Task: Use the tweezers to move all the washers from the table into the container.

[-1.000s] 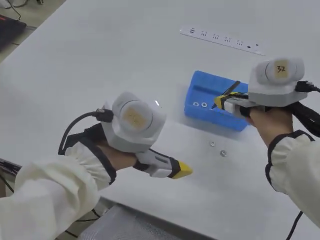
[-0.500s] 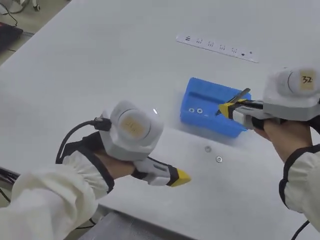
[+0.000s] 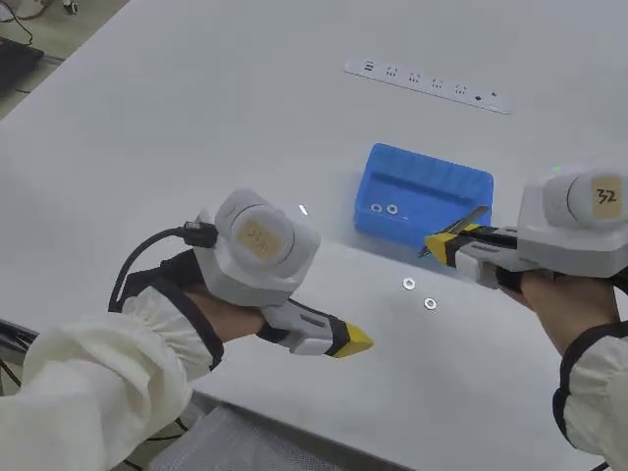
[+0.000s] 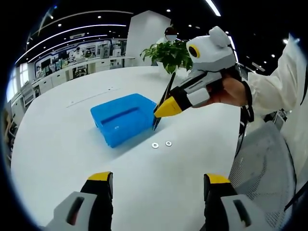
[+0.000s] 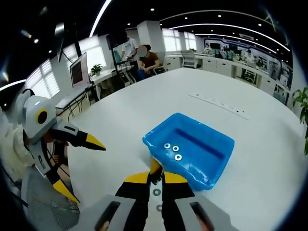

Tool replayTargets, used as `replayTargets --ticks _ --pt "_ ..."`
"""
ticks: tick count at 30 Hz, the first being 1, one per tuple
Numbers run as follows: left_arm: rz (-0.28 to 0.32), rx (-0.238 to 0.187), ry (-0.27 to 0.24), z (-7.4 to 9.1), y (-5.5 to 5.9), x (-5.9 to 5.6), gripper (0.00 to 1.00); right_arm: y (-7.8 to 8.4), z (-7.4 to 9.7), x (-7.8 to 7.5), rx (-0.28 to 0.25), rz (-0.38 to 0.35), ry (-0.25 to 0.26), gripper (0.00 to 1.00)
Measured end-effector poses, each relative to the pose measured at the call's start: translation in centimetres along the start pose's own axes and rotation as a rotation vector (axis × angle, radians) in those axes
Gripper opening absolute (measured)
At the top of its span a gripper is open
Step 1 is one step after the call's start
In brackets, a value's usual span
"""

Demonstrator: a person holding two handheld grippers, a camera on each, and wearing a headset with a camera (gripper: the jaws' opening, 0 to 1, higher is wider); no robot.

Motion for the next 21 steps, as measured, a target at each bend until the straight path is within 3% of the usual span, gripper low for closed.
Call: replayTargets --ticks 9,21 --pt "0.003 0.006 0.010 -0.2 0.3 -0.4 0.78 2.1 -0.3 0.2 0.033 -0.016 0.009 0.05" --pt "-0.002 0.011 0.011 -0.3 0.3 -0.4 0.78 2.7 -1.6 -0.2 0.058 -0.025 0.007 0.05"
Point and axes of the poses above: the centre of the closed fingertips' face, and the gripper's own axes: z roughly backward along the fingers, x roughly to its left, y roughly out of its underside, the point moved 9 cm from there along z, roughly backward along the fingers, and after that the axes turned 11 degrees about -y, right-handed, at the moved point
